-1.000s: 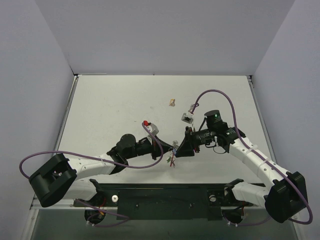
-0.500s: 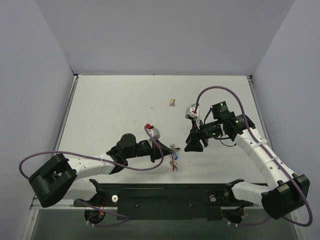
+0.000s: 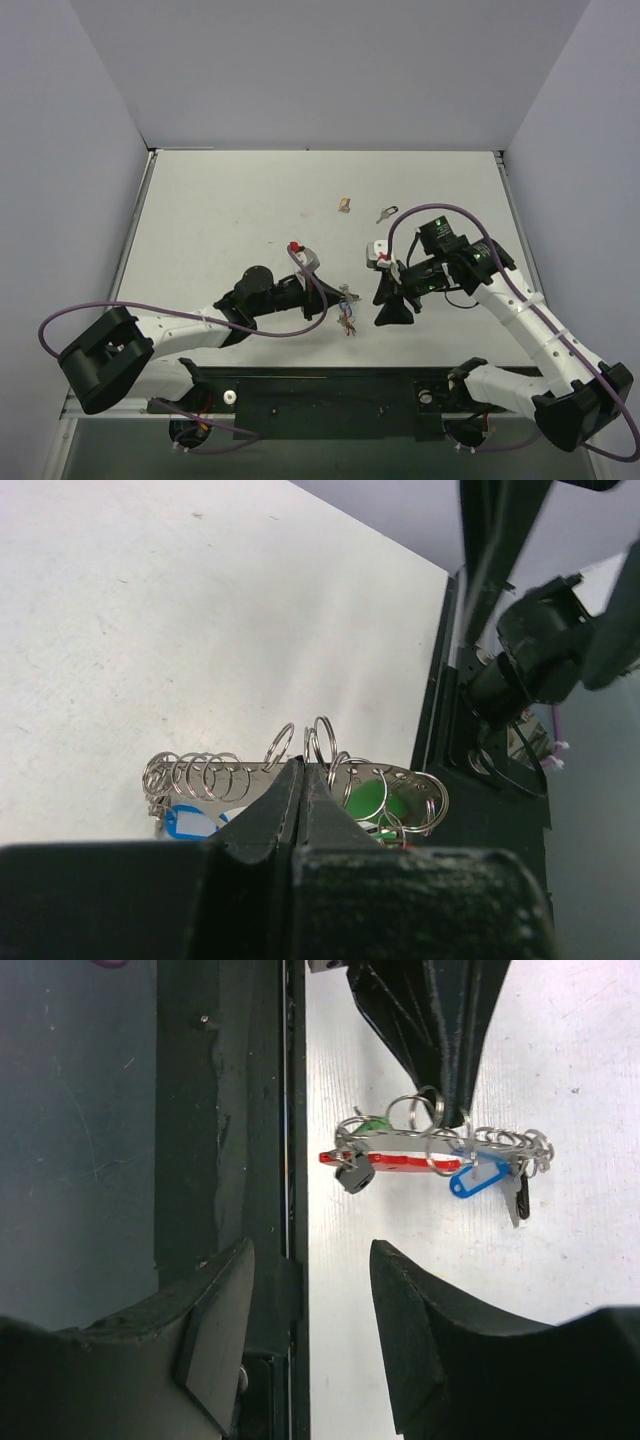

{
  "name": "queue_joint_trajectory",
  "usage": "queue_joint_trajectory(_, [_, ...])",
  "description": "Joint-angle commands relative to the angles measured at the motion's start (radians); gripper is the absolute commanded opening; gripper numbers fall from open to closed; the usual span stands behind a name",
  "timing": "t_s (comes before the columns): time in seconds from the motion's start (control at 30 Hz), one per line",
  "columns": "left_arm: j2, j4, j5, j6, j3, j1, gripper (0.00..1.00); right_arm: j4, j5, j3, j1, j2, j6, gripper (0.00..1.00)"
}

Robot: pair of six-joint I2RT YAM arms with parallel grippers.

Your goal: Put the keys on the keyring

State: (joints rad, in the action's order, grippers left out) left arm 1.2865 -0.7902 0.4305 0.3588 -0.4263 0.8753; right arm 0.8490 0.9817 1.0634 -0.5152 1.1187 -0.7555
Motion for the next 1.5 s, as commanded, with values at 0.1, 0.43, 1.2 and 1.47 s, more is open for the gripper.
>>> queue_joint_trajectory(0.1, [0.036,0.062,-0.222,0.046,-0.164,0.047,0.0,-0.212,0.061,-0.112,0.111,-0.077,0.278,0.46])
queue_joint_trajectory(0.43, [0.066,0.241,-0.527,0.087,-0.261,0.109,0.0,-0.343,0.037,-0.097,0.211,-0.076,0.49,0.47])
queue_joint_trajectory(1.2, [0.082,0.525,-0.714,0.381,-0.391,0.154,0.0,-0.201,-0.298,0.061,-0.003,0.018,0.05,0.51])
queue_joint_trajectory(1.47, [0.074,0.52,-0.699,0.401,-0.381,0.154,0.0,-0.381,-0.227,-0.019,-0.005,0.043,0.232,0.51])
